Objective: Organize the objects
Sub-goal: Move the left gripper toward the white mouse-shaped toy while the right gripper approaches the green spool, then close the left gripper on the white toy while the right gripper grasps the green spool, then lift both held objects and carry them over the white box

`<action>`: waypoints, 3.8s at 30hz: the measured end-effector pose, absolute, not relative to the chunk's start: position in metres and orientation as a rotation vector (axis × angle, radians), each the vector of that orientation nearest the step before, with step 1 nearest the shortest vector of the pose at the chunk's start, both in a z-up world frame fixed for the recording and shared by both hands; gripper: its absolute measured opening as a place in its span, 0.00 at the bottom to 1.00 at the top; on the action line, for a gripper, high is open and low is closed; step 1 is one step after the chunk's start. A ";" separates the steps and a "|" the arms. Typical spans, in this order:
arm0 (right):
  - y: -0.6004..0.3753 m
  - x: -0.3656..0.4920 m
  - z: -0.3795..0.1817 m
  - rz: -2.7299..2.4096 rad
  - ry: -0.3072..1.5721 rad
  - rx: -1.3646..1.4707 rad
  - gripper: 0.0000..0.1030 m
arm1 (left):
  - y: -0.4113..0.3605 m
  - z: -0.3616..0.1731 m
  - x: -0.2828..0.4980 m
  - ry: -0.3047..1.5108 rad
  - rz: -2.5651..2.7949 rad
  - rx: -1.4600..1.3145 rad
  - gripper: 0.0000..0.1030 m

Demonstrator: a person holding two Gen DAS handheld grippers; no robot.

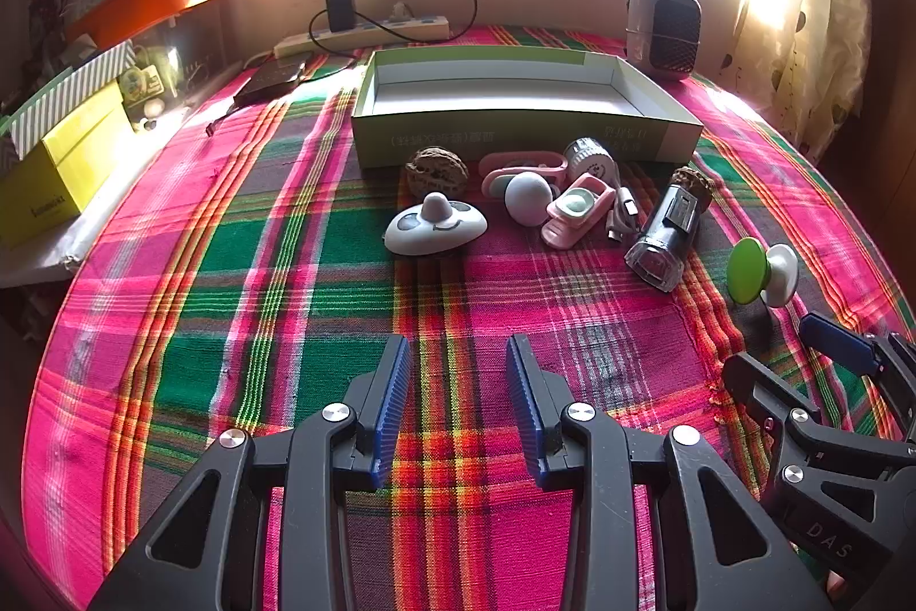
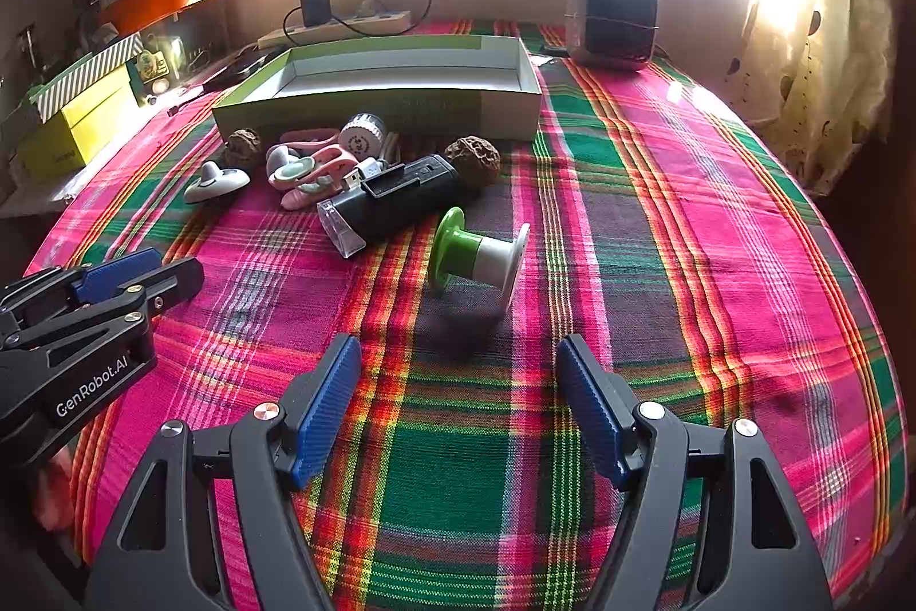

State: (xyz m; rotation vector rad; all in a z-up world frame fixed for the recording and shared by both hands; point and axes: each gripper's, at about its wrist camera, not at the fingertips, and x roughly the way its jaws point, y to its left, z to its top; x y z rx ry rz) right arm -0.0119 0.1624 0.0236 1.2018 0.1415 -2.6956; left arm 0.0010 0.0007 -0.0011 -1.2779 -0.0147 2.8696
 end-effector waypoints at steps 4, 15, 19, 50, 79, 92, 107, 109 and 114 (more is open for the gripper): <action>0.165 -0.013 0.027 -2.684 0.139 1.207 0.69 | 0.001 -0.001 0.001 -0.017 2.869 -1.279 0.31; 0.168 -0.024 0.027 -2.623 0.108 1.256 0.69 | -0.002 0.004 -0.004 0.005 2.823 -1.287 0.32; 0.174 -0.030 0.030 -2.579 -0.024 1.281 0.69 | -0.005 0.005 -0.006 0.014 2.784 -1.294 0.32; 0.173 -0.071 0.031 -2.612 0.009 1.332 0.41 | -0.017 0.016 -0.045 0.191 2.675 -1.155 0.33; 0.170 -0.084 0.029 -2.597 0.065 1.304 0.33 | -0.018 0.011 -0.074 0.162 2.661 -1.240 0.37; 0.170 -0.082 0.029 -2.593 0.067 1.294 0.33 | -0.022 0.018 -0.071 0.139 2.696 -1.200 0.28; 0.167 -0.079 0.031 -2.587 0.072 1.285 0.33 | -0.023 0.021 -0.064 0.108 2.711 -1.187 0.25; 0.166 -0.079 0.031 -2.584 0.072 1.283 0.33 | -0.022 0.021 -0.063 0.106 2.711 -1.187 0.25; 0.165 -0.076 0.035 -2.572 0.068 1.263 0.32 | -0.021 0.026 -0.060 0.095 2.715 -1.177 0.25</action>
